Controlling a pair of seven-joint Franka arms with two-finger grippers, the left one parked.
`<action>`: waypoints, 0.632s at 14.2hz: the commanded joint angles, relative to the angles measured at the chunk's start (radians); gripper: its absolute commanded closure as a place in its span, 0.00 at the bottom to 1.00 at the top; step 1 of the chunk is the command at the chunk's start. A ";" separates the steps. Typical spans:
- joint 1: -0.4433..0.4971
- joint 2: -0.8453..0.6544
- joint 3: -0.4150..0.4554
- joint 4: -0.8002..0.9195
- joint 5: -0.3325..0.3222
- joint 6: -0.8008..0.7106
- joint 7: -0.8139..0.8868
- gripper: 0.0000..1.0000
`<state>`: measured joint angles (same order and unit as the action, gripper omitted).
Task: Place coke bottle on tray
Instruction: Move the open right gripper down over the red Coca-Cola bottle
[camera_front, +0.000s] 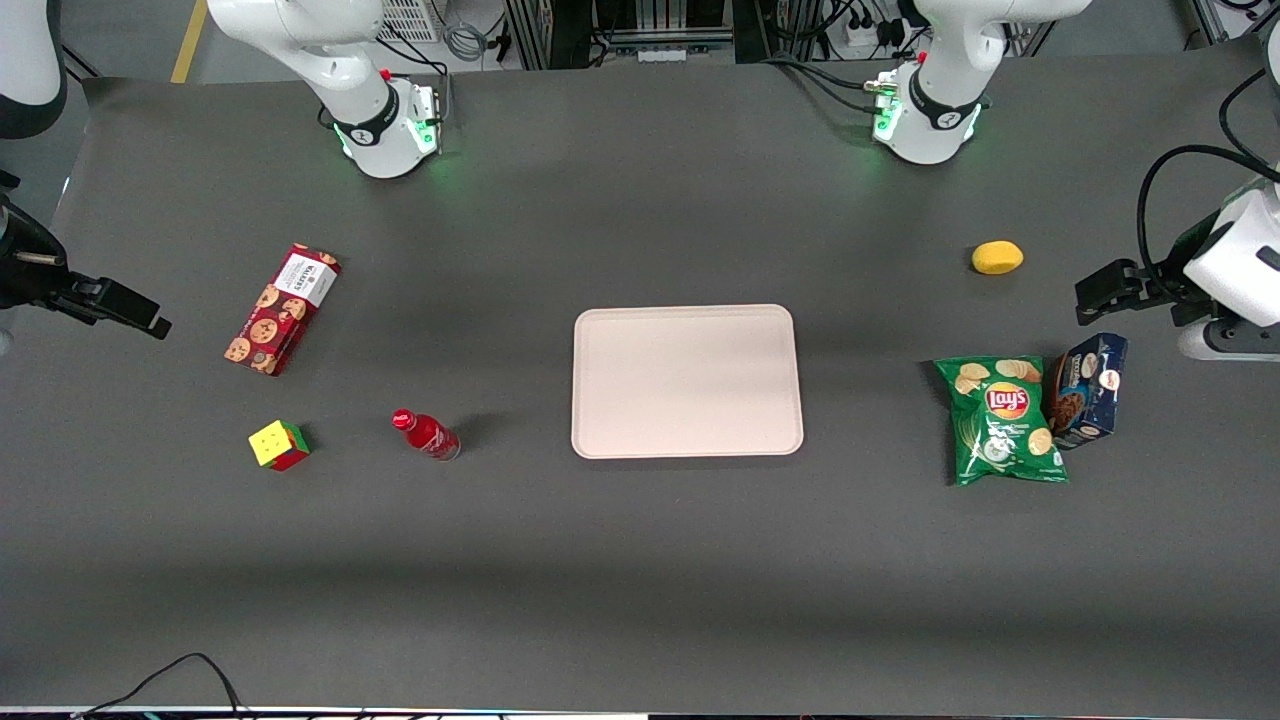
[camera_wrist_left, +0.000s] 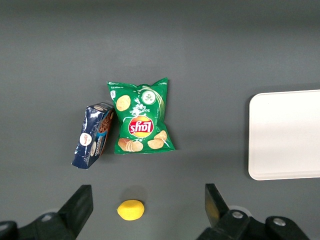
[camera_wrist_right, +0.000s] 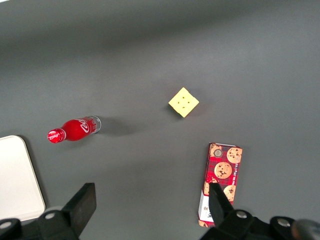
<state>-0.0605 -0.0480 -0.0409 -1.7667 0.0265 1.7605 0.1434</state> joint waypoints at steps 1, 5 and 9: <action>-0.012 0.001 0.065 0.018 0.007 -0.013 -0.001 0.00; 0.092 -0.004 0.058 0.032 0.007 -0.013 -0.036 0.00; 0.330 -0.006 -0.072 0.041 0.006 -0.025 -0.024 0.00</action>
<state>0.1277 -0.0508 -0.0231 -1.7468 0.0265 1.7605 0.1319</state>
